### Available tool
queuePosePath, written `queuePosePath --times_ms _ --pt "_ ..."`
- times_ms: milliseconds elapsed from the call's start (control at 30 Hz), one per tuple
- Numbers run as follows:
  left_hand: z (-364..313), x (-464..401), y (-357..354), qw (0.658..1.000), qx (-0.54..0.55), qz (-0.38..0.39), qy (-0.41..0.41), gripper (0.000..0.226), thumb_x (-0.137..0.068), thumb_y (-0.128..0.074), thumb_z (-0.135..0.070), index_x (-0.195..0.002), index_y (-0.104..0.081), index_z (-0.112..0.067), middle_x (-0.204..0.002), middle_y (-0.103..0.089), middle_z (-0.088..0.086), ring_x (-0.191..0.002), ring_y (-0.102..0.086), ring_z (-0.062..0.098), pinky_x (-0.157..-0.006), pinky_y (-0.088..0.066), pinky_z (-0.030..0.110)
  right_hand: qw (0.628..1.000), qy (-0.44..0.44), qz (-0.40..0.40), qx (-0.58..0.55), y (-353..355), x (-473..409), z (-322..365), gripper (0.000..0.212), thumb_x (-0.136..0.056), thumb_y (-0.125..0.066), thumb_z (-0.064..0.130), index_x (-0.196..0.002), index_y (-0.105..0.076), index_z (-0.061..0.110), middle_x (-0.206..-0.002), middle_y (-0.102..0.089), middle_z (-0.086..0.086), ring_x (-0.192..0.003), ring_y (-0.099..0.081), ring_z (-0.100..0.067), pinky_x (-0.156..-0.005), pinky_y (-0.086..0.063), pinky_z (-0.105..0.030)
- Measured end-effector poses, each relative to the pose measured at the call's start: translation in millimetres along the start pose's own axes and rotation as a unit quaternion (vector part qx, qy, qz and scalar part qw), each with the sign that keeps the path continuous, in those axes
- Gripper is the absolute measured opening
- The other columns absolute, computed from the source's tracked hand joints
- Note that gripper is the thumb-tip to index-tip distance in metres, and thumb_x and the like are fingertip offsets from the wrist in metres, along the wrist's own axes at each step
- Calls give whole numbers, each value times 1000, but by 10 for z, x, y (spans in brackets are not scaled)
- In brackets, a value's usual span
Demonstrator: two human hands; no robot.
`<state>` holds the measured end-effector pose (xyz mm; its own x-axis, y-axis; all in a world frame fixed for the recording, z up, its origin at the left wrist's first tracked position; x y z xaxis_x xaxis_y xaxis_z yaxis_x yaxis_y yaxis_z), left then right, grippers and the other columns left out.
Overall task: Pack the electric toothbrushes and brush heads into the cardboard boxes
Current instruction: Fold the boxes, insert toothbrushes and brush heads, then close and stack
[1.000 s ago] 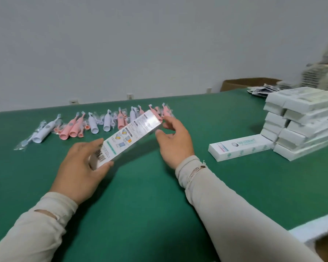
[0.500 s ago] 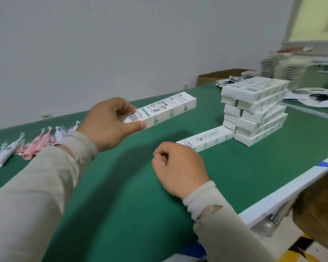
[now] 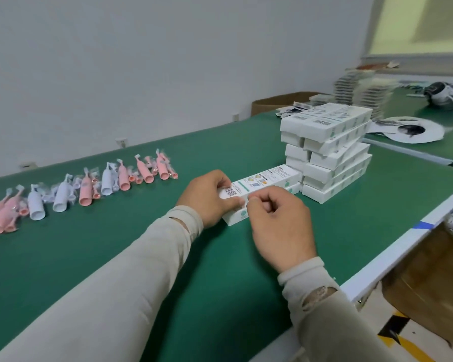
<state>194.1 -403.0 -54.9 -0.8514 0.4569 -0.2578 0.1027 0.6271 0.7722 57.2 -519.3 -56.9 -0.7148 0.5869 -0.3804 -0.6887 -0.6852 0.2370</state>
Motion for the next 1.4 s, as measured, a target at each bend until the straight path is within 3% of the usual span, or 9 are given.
queuePosePath --times_ms 200,333,567,700,833,900,1133,1300,1400 --pt "57 156 50 1000 16 18 -7 79 -75 -72 -58 -142 -44 -27 -146 -47 -4 -131 -46 14 -103 -31 22 1000 7 6 11 -23 -54 24 15 -85 -62 22 -72 -67 24 -55 -57 20 -54 -51 -3 -57 -43 -25" --pt "615 703 624 999 -39 -27 17 60 -83 -69 -51 -136 -49 -31 -138 -53 -8 -119 -52 8 -103 -39 26 996 35 79 -26 -407 12 317 17 -84 -61 23 -68 -65 21 -54 -57 19 -55 -52 -2 -59 -40 -23" --pt "1601 1978 1716 951 -222 -79 202 44 -87 -64 -52 -125 -58 -29 -128 -59 -6 -114 -57 15 -97 -47 35 906 109 408 37 -2123 697 1171 16 -83 -61 33 -70 -66 25 -67 -66 15 -70 -63 -11 -75 -53 -30" --pt "1878 2655 2021 909 -291 -42 297 46 -89 -57 -59 -122 -59 -27 -124 -61 -2 -115 -57 22 -98 -47 37 911 71 404 -44 -2605 987 1113 20 -89 -63 16 -70 -67 20 -74 -70 3 -74 -66 -22 -76 -54 -33" --pt "1983 3113 2148 902 -296 -31 312 39 -92 -50 -60 -115 -62 -30 -117 -63 -5 -110 -58 20 -93 -49 36 883 132 451 -19 -2798 1245 944 21 -91 -68 16 -75 -67 31 -69 -67 19 -69 -61 1 -71 -45 -21" --pt "1992 3272 2350 894 -307 -66 320 34 -93 -52 -55 -116 -61 -33 -119 -62 -9 -111 -59 17 -91 -50 34 871 132 472 -29 -2813 1285 925 16 -90 -70 17 -77 -70 27 -64 -68 20 -65 -60 -2 -73 -47 -25" --pt "1923 4048 3974 747 -397 -370 384 38 -93 -60 -35 -127 -62 -18 -130 -61 6 -120 -52 32 -95 -46 46 868 133 476 -45 -2800 1324 964 16 -91 -70 15 -77 -72 21 -63 -70 14 -62 -60 -10 -72 -49 -31" --pt "2211 4234 4117 672 -501 -187 513 35 -89 -53 -42 -114 -64 -21 -115 -64 5 -110 -56 28 -83 -48 36 864 141 482 -35 -2815 1347 973 17 -91 -69 17 -76 -72 23 -63 -69 18 -63 -59 -8 -73 -47 -27" --pt "2314 4257 4002 657 -522 -140 526 30 -88 -59 -43 -111 -61 -23 -111 -63 2 -108 -57 26 -77 -47 33 864 137 483 -43 -2793 1344 978 17 -91 -69 16 -75 -72 21 -60 -67 14 -61 -57 -8 -73 -47 -27"
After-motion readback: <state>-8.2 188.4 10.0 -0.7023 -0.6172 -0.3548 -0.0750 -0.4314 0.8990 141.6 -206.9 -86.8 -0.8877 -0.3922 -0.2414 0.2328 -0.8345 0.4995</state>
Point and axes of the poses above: each hand's wrist, its own x-axis away from the middle knuckle, its own y-axis out of the back of the hand, z = x × y, the point moved 7 cm from there along -x, towards the middle knuckle
